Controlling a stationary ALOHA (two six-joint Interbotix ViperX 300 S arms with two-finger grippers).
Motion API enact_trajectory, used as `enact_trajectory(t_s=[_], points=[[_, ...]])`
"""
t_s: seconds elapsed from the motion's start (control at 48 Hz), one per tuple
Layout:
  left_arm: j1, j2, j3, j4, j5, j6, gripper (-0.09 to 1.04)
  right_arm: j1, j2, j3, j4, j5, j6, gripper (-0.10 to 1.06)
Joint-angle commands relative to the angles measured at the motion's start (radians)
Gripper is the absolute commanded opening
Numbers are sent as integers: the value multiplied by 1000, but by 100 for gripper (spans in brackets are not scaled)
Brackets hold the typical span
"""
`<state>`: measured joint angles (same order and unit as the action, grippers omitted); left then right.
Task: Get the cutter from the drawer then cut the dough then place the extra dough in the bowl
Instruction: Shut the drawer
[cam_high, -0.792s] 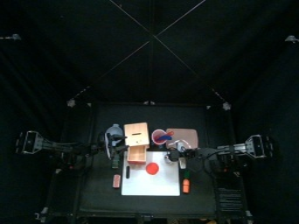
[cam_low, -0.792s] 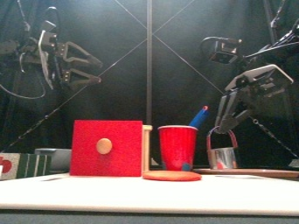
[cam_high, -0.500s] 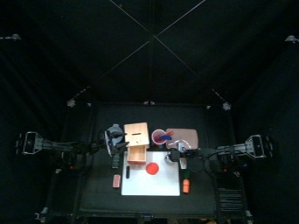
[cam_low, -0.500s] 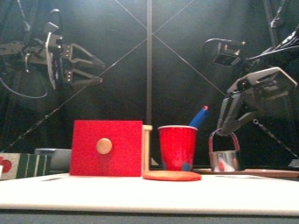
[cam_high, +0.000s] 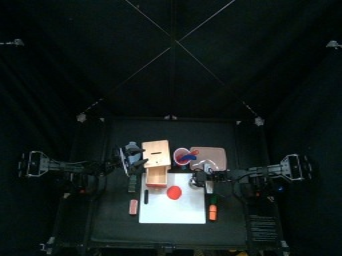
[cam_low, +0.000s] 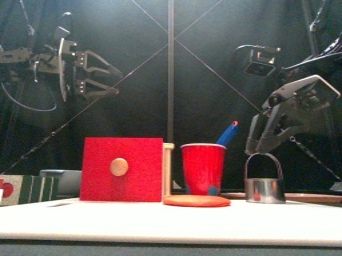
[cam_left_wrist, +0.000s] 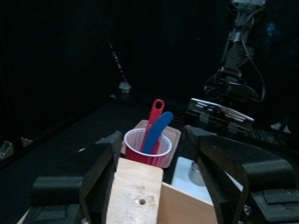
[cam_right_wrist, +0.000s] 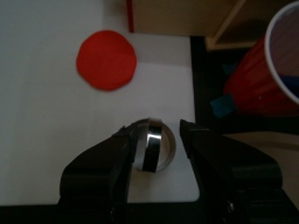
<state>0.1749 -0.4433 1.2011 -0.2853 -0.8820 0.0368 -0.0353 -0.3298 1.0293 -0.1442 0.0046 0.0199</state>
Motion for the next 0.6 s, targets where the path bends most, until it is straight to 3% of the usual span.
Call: enact_trajectory(t_s=[0.021, 0.125, 0.25, 0.438, 0.604], points=[[51, 2, -51, -46, 32, 0, 93, 18, -9, -67, -5, -18, -2, 80], [104, 2, -100, -104, 135, 8, 93, 51, 6, -127, -8, -25, -2, 80], [186, 9, -160, -52, 305, 18, 93, 98, 60, -193, 2, -25, 3, 80], [305, 37, -235, 63, 508, 15, 93, 153, 195, -279, 52, -28, 2, 79], [437, 84, -305, 52, 658, 15, 92, 201, 308, -364, 106, -41, 3, 73]])
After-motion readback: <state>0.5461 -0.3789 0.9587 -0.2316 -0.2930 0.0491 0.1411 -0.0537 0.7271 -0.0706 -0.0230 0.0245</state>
